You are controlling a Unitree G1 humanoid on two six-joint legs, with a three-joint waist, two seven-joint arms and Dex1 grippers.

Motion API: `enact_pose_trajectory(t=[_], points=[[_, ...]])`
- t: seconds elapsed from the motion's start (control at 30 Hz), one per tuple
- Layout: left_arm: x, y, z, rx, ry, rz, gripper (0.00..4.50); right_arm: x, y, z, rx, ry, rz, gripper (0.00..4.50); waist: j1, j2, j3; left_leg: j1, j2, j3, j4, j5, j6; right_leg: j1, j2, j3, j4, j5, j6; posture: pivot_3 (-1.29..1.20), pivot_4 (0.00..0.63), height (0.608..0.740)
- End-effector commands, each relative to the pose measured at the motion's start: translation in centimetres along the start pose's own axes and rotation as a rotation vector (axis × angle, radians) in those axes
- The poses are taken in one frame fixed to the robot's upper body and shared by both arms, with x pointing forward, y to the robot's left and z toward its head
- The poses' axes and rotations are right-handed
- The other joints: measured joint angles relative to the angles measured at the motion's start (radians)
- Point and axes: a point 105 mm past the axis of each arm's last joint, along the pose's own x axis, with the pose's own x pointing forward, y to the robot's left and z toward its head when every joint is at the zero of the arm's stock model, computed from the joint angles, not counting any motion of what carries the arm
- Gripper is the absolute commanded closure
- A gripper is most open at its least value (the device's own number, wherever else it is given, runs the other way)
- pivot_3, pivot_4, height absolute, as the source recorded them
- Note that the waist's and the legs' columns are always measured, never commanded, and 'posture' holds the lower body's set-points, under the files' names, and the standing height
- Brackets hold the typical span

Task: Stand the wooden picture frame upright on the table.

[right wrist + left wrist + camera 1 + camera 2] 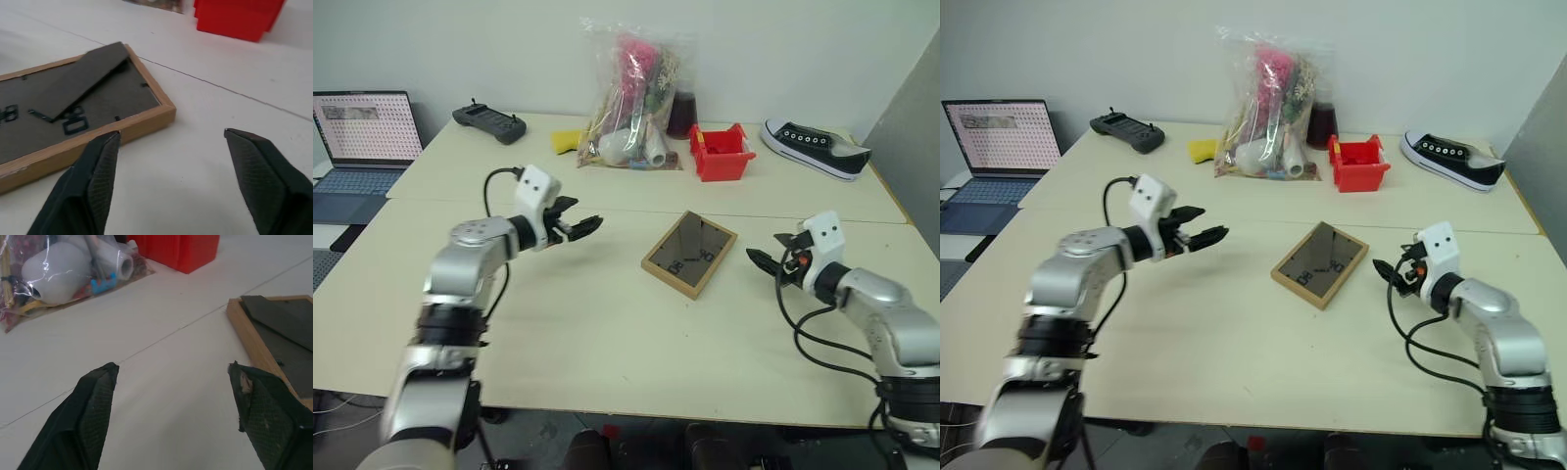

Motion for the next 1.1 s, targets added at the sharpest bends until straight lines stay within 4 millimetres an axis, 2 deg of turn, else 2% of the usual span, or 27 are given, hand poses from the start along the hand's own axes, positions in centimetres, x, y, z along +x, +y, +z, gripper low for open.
enact_pose_trajectory(t=[0.03,0.2,0.23,0.3,0.4,0.5,0.63,0.8,0.87,1.1], points=[[3.5,-1.2,-0.2,-0.069,-0.022,0.015,1.54,0.9,-1.5,0.4,-0.066,-0.012,-0.163,1.91,0.0,0.0,0.0,0.0,0.0,0.0,0.0,0.0,0.0,0.0,0.0,0.0,0.0,0.0,0.0,0.0,0.15,0.74],[7.0,-3.7,-1.2,-0.099,0.028,-0.027,2.58,2.9,-0.8,-0.4,-0.06,0.001,-0.218,3.1,-0.004,0.0,0.0,0.0,0.0,0.0,0.0,0.0,0.0,-0.001,0.0,0.0,0.0,0.0,0.0,0.0,0.15,0.74],[7.3,-4.1,-1.4,-0.102,0.042,-0.037,2.86,3.2,-0.7,-0.5,-0.06,0.002,-0.22,3.43,-0.007,0.0,0.0,-0.001,0.0,0.0,0.0,0.0,0.0,-0.001,0.0,0.0,0.0,0.0,0.0,0.0,0.15,0.74],[7.8,-4.4,-1.8,-0.096,0.063,-0.04,3.2,3.7,-0.5,-0.6,-0.052,0.003,-0.224,3.8,-0.009,0.0,0.0,-0.001,0.0,0.0,-0.001,0.0,0.0,-0.001,0.0,0.0,0.0,0.0,0.0,0.0,0.15,0.74],[8.3,-4.8,-2.5,-0.069,0.112,-0.057,3.83,5.2,1.2,-0.3,-0.013,-0.007,-0.187,4.46,-0.01,0.0,0.0,0.0,0.0,0.0,-0.001,0.0,0.0,-0.001,0.0,0.0,0.0,0.0,0.0,0.0,0.15,0.74],[8.4,-5.7,-3.1,-0.057,0.152,-0.114,4.45,6.4,3.1,0.0,0.015,-0.009,-0.122,4.5,-0.011,0.0,0.0,0.0,0.0,0.0,-0.001,0.0,0.0,-0.001,0.0,0.0,0.001,0.0,0.0,0.0,0.15,0.74],[8.5,-7.0,-3.7,-0.042,0.172,-0.17,4.45,7.4,5.3,0.3,0.048,-0.019,-0.048,4.5,-0.007,0.0,0.0,-0.001,0.0,0.0,-0.001,0.0,-0.001,-0.001,0.0,-0.001,0.0,0.0,0.0,0.0,0.15,0.74],[8.1,-7.8,-3.8,-0.054,0.176,-0.19,4.45,7.3,6.3,0.3,0.043,-0.019,-0.007,4.5,-0.006,0.0,0.0,-0.001,0.0,0.0,-0.001,0.0,-0.001,-0.001,0.0,-0.001,0.0,0.0,0.0,0.0,0.15,0.74],[7.0,-8.4,-3.8,-0.064,0.19,-0.216,4.45,7.0,7.0,0.4,0.046,-0.023,0.028,4.5,-0.007,0.0,0.0,-0.001,0.0,0.0,-0.001,0.0,-0.001,-0.001,0.0,-0.001,0.001,0.0,0.0,0.0,0.15,0.74],[1.4,-10.1,-5.1,-0.042,0.268,-0.25,4.45,5.4,11.0,0.6,0.048,-0.003,0.217,4.5,-0.019,0.001,0.0,0.0,0.001,-0.001,-0.001,0.002,-0.003,-0.001,0.001,-0.001,0.002,0.0,0.0,0.0,0.15,0.74]])
